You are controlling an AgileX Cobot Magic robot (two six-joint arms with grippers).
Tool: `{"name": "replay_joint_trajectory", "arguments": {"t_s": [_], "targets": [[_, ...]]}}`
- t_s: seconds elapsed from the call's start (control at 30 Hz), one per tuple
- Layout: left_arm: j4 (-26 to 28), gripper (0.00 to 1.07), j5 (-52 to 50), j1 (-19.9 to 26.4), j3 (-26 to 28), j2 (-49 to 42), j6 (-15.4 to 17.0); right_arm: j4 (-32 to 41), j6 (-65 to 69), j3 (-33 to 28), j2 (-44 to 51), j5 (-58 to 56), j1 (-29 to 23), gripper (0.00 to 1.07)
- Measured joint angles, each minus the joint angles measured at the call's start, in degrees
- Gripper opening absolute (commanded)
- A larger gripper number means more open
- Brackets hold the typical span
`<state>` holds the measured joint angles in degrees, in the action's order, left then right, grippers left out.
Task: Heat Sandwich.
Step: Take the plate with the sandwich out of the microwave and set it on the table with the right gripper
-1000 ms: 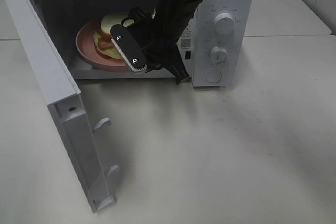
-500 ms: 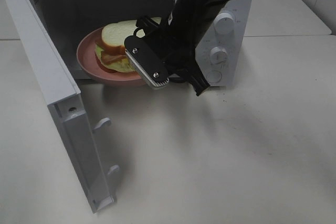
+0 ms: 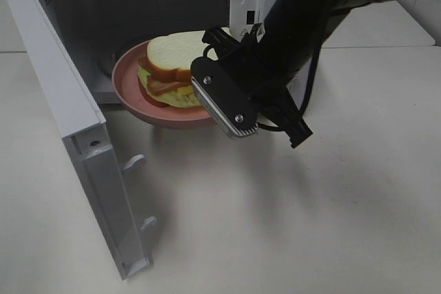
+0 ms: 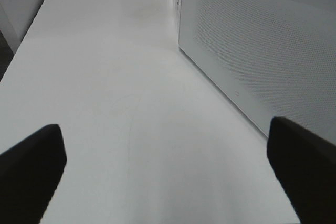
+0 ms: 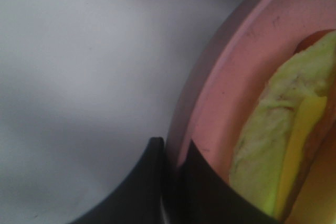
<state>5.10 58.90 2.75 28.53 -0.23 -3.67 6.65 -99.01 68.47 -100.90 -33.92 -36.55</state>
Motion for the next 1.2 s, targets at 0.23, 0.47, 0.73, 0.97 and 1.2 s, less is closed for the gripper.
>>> {"name": "replay_joint_trajectory", "arguments": {"t_s": [0.23, 0.47, 0.73, 0.97, 1.2], "targets": [[0.0, 1.01, 0.0, 0.0, 0.0, 0.0, 0.0, -0.6, 1.7, -5.7, 5.2, 0.1, 0.0, 0.0], [0.0, 1.01, 0.0, 0.0, 0.0, 0.0, 0.0, -2.0, 2.3, -12.8, 11.7, 0.1, 0.0, 0.0], [0.0, 1.01, 0.0, 0.0, 0.0, 0.0, 0.0, -2.1, 4.8, -18.6, 17.7, 0.1, 0.0, 0.0], [0.0, 1.01, 0.0, 0.0, 0.0, 0.0, 0.0, -2.2, 7.8, -23.2, 23.0, 0.1, 0.0, 0.01], [0.0, 1.01, 0.0, 0.0, 0.0, 0.0, 0.0, -5.1, 12.3, -27.9, 28.4, -0.5, 0.0, 0.0]]}}
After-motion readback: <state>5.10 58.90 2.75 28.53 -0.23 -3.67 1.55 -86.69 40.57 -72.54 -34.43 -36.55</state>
